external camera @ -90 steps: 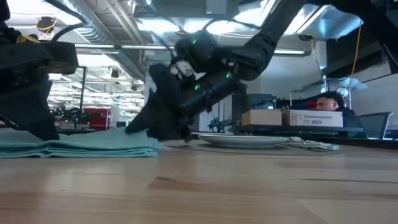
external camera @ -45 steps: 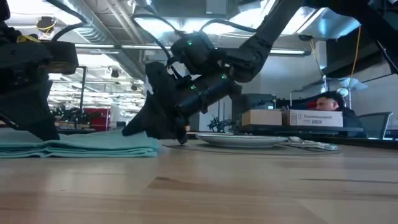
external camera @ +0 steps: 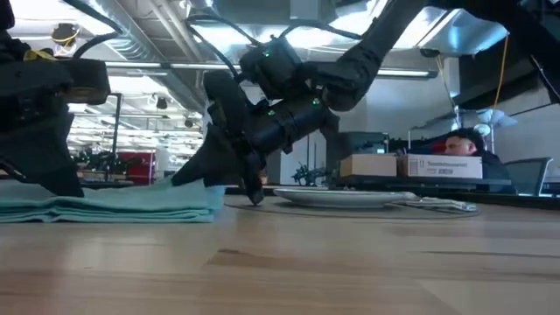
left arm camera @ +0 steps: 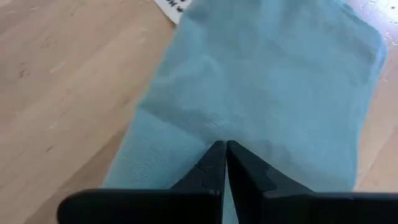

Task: Set table place
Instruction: Move the blue napkin to the top left of the table

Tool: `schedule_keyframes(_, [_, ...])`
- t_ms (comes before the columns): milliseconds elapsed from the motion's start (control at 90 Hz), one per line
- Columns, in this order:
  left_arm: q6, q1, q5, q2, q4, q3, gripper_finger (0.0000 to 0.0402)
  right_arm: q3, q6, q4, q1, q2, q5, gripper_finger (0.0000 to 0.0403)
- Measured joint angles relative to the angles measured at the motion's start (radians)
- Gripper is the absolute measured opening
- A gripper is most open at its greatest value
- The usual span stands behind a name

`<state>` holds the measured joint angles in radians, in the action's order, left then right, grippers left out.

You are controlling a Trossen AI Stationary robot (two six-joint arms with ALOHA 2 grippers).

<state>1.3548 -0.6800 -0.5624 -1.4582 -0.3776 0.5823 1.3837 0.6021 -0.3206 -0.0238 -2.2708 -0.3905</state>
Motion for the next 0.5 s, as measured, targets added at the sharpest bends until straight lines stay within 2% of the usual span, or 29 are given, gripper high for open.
schedule_keyframes(144, [-0.001,0.000,0.000,0.000,-0.001,0.000,0.0000,0.059,0.054,0.047,0.000,0.002,-0.053,0.0001])
schedule_keyframes(500, [-0.021,0.000,-0.004,0.000,-0.001,0.000,0.0000,0.182,0.019,0.294,0.029,0.006,-0.091,0.0001])
